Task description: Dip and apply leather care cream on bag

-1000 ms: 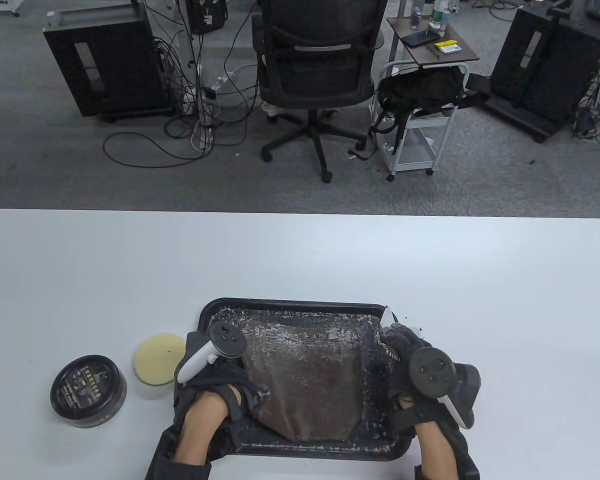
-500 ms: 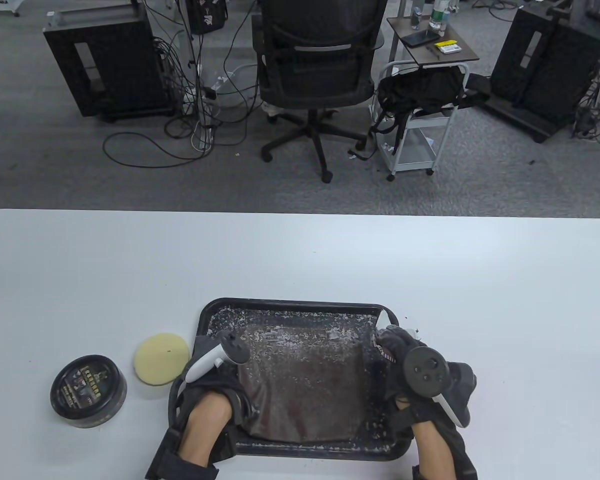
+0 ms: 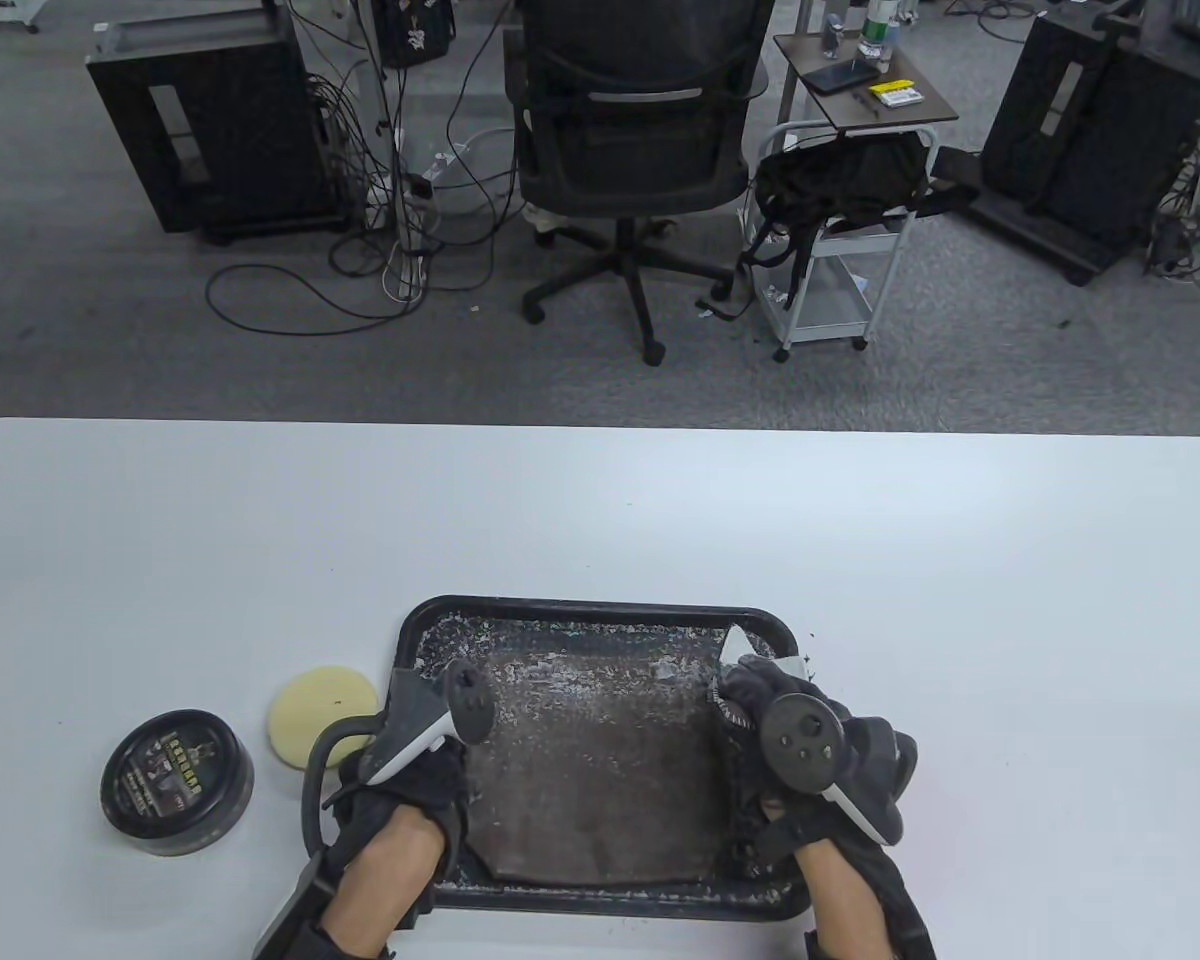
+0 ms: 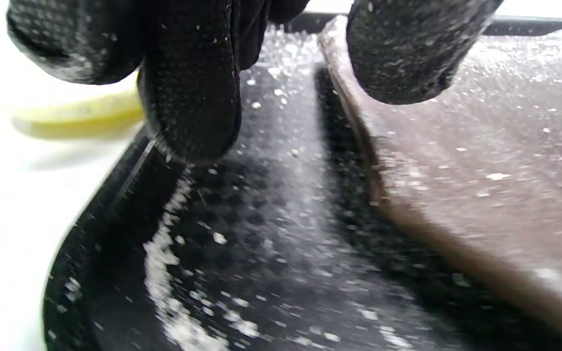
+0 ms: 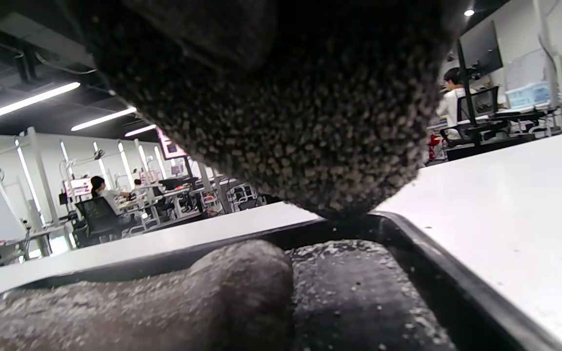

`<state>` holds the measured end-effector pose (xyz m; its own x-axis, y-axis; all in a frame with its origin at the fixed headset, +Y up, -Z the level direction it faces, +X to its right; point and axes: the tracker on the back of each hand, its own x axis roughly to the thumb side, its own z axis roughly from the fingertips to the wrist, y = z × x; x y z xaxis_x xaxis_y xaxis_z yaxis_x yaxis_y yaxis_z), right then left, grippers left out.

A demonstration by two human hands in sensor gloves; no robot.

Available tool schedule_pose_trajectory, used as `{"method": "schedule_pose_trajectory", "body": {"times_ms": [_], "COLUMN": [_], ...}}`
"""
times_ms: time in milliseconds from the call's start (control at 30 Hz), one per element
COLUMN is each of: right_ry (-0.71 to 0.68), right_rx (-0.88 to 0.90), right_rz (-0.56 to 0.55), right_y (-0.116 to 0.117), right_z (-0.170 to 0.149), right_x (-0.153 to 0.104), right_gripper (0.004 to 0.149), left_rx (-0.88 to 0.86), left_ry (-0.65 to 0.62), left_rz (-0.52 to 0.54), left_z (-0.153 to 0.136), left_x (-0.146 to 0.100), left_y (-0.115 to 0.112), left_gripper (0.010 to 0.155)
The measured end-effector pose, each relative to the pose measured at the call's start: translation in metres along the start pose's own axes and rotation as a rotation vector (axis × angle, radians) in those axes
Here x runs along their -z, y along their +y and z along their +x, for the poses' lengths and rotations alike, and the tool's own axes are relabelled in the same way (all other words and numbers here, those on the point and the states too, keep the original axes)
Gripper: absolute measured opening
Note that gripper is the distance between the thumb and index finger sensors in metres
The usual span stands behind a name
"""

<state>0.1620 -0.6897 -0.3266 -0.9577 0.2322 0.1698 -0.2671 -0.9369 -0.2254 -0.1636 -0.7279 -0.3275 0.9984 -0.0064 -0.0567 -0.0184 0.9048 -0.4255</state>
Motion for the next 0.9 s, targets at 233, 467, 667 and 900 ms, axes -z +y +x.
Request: {"method": "schedule_pose_trajectory", "body": {"times_ms": [233,467,667,900], "right_ry": [-0.098,-0.185,-0.224,-0.248], "right_rx": [-0.08,-0.077,-0.07,-0.103], "right_rz": [-0.001,-0.028,-0.006,0.057], "right_y": [0.02,0.035,0.051,0.074], "right_z": [0.037,0.088,0.13,0.16], "right_x": [0.003,0.005,0.009,0.02], "right_gripper": [0.049,0.05,0.05,0.051], "left_rx": [-0.042,-0.044,-0.084,-0.098], "left_ry": [-0.335,-0.45,-0.483,-0.49], "left_rz": [0.007,-0.051,-0.099,-0.12], "left_z": [-0.002,0.004,0.002,0.002], "left_x": [0.009,0.018,0.025,0.027], "left_y": [-0.025,-0.036,-0.042,-0.045], "left_gripper": [0.092,0.086,0.08,0.078]}}
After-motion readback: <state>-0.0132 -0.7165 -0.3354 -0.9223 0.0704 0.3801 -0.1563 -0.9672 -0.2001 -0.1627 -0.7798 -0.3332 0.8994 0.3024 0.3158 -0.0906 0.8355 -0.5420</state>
